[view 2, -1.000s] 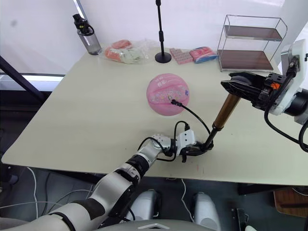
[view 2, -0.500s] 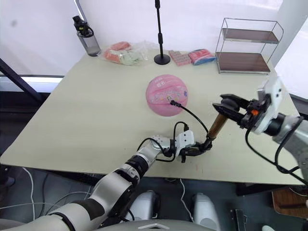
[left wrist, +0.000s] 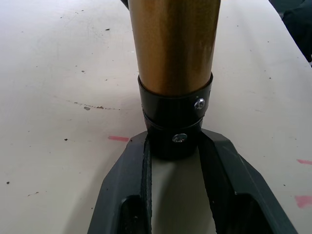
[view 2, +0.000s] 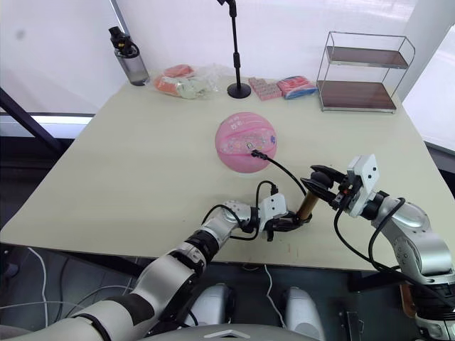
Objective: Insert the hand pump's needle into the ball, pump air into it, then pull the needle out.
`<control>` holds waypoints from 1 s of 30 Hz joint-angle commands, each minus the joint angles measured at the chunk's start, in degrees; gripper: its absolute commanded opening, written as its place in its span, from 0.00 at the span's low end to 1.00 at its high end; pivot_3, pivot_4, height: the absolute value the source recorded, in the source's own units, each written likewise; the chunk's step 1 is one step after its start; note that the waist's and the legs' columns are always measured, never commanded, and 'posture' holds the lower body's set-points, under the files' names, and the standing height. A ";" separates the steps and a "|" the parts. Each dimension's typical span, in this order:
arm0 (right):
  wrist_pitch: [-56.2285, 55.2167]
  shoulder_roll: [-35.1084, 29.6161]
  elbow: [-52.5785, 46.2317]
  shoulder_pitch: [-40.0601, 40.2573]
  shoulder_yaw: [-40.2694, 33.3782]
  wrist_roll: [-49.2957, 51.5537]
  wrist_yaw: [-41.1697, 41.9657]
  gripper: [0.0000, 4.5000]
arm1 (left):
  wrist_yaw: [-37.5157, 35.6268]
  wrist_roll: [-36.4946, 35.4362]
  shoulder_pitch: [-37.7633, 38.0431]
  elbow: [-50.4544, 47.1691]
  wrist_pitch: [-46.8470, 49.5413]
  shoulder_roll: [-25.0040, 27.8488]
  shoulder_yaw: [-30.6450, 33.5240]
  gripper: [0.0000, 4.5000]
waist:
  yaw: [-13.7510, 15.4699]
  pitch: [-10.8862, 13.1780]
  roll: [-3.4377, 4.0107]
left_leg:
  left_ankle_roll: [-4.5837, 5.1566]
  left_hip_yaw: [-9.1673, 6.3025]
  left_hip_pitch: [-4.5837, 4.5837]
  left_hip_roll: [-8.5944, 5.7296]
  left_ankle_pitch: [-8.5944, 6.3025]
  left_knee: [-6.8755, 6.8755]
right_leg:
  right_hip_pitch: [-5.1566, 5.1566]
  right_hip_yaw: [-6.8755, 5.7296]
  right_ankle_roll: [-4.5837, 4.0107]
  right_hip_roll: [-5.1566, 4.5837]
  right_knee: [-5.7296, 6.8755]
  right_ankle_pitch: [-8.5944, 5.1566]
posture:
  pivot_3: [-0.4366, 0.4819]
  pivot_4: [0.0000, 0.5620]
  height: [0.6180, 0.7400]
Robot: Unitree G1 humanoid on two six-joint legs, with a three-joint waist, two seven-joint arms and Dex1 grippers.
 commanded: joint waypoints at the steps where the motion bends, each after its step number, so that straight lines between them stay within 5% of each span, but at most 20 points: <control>1: 5.59 -3.23 -2.22 -0.22 -2.97 2.07 0.39 0.40 | -0.82 3.72 3.35 5.34 3.09 1.56 -2.72 0.23 | 0.04 0.04 0.05 | 0.00 0.00 -0.01 0.00 0.00 0.00 | 0.00 0.00 0.00 -0.01 0.00 0.00 | 0.48 0.27 0.93; 13: 24.07 -16.24 -9.49 -14.50 -19.36 22.36 -3.00 0.40 | -1.47 4.02 3.56 5.19 2.87 1.75 -2.89 0.23 | 0.19 0.98 0.60 | 0.01 -0.06 -0.19 -0.18 0.00 0.00 | -0.05 -0.10 -0.01 -0.14 -0.05 0.00 | 0.48 0.27 0.93; 22: 30.06 -19.91 -6.87 -24.09 -23.19 29.83 -7.35 0.40 | -1.63 4.01 3.20 5.27 2.94 1.78 -2.84 0.23 | 0.18 1.34 0.74 | 0.01 -0.08 -0.22 -0.18 0.00 0.00 | -0.06 -0.12 0.00 -0.19 -0.06 0.00 | 0.48 0.27 0.93; 30: 25.06 -13.50 -11.53 -11.44 -12.46 18.30 -6.01 0.40 | -1.55 3.91 3.16 5.29 3.08 1.62 -2.71 0.23 | 0.12 1.23 0.56 | 0.02 -0.18 -0.42 -0.47 0.01 0.00 | -0.11 -0.20 0.03 -0.20 -0.06 -0.02 | 0.48 0.27 0.93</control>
